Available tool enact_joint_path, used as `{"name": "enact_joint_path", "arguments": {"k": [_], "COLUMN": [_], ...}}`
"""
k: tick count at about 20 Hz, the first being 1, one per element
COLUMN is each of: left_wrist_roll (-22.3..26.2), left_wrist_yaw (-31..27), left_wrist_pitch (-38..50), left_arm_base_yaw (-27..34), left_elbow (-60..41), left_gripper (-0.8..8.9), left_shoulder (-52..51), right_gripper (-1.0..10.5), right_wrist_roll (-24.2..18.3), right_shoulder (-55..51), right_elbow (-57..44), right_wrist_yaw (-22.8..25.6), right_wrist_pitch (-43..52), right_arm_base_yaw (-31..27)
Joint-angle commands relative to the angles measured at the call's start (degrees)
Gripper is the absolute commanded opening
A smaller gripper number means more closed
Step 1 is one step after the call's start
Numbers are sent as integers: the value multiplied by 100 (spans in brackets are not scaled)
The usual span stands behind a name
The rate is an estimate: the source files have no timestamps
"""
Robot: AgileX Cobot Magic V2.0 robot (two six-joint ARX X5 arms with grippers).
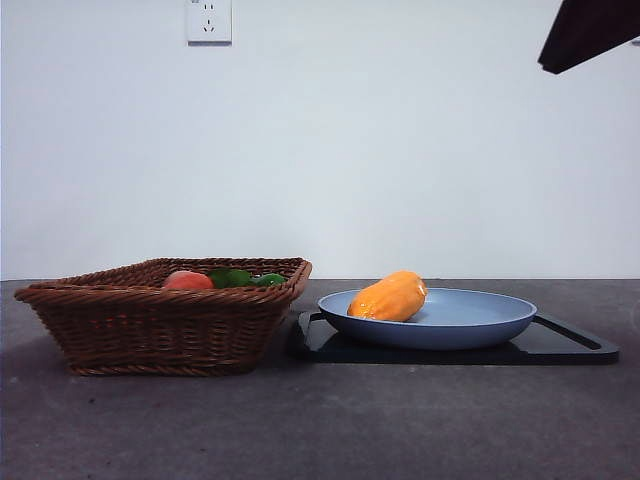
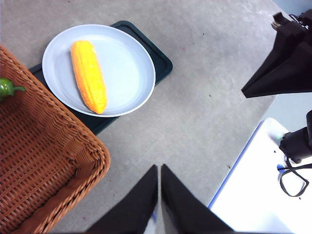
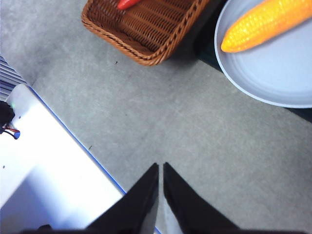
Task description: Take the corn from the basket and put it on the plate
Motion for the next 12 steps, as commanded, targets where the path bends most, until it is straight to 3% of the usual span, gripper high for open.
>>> {"name": "enact_joint_path", "arguments": {"k": [1, 12], "left_wrist_roll": [70, 70], "left_wrist_yaw": [-7, -4], "left_wrist_pitch": [37, 466], "left_arm_base_yaw": [-17, 4], "left_elbow": [107, 107], "left_gripper": [8, 8], "left_shoulder": [77, 68], "right_gripper": [1, 1], "right_wrist_roll": [22, 11], "right_shoulder": [46, 44], "right_elbow": [31, 33], "right_wrist_yaw": [-46, -48], "right_wrist_pitch": [76, 83], "right_arm_base_yaw": [46, -37]}}
